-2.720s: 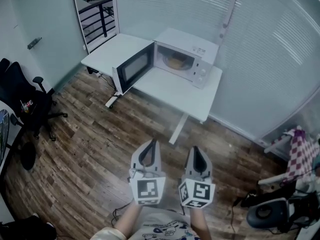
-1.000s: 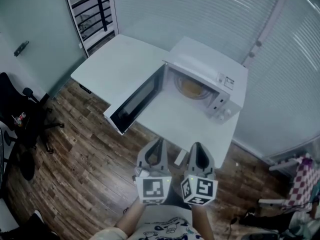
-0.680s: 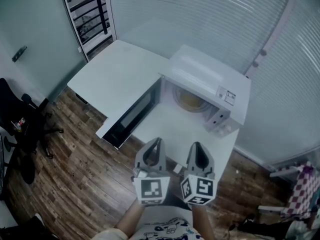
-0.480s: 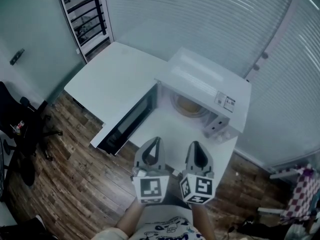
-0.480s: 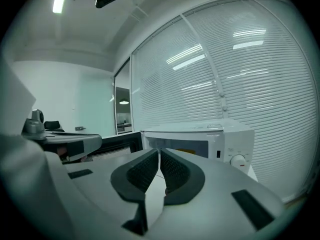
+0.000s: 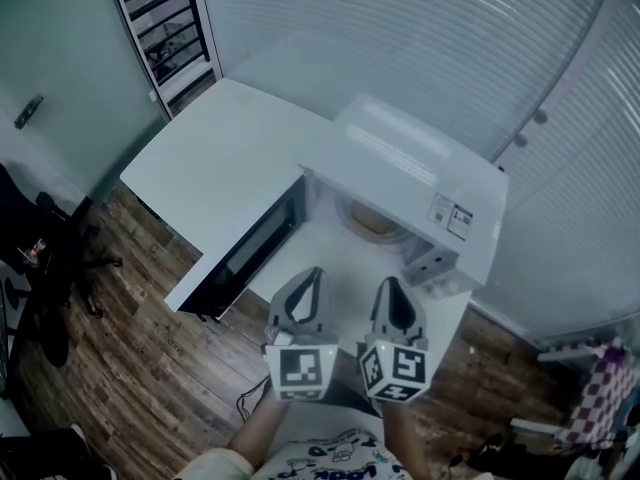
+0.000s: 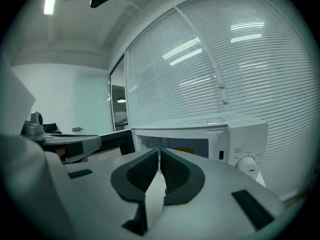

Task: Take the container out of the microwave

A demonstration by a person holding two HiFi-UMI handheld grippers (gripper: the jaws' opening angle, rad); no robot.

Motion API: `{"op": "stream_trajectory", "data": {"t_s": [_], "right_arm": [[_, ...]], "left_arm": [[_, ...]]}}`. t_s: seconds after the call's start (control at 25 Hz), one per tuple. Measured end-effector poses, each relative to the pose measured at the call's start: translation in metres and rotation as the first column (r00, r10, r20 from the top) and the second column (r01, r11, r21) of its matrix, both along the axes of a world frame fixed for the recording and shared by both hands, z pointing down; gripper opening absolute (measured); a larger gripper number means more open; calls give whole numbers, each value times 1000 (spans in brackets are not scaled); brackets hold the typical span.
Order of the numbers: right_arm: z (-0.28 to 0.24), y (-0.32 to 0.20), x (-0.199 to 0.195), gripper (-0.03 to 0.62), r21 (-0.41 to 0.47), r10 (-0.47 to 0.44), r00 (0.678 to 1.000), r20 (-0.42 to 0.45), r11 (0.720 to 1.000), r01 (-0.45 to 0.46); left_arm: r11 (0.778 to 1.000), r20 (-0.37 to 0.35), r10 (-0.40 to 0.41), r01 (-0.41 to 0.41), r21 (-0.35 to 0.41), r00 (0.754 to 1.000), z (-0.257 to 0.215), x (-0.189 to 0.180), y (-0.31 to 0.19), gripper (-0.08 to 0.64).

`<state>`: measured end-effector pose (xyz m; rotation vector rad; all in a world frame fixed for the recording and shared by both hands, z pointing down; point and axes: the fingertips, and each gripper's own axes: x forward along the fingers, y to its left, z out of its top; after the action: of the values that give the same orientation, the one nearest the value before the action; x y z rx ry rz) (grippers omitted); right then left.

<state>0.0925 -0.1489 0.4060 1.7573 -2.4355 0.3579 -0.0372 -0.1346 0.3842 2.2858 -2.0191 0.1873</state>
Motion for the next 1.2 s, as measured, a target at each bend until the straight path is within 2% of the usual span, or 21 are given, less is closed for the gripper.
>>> {"op": "stream_trajectory", "data": {"t_s": [0.32,0.64,1.2], "right_arm": [[14,-20,4,26,-43,22,1000,19,999,-21],[25,-44,4,26,-69,80,997,8,995,-79],[53,-84,7,26,-160,187,982,11,970,-183]], "left_arm": [[999,-2,6,-6,-40,1000,14,-2,-22,44],[994,4,73,-73,-78,997,27,1,-52,44],[970,-39,160,-165,-177,986,59,3,-105,44]]}}
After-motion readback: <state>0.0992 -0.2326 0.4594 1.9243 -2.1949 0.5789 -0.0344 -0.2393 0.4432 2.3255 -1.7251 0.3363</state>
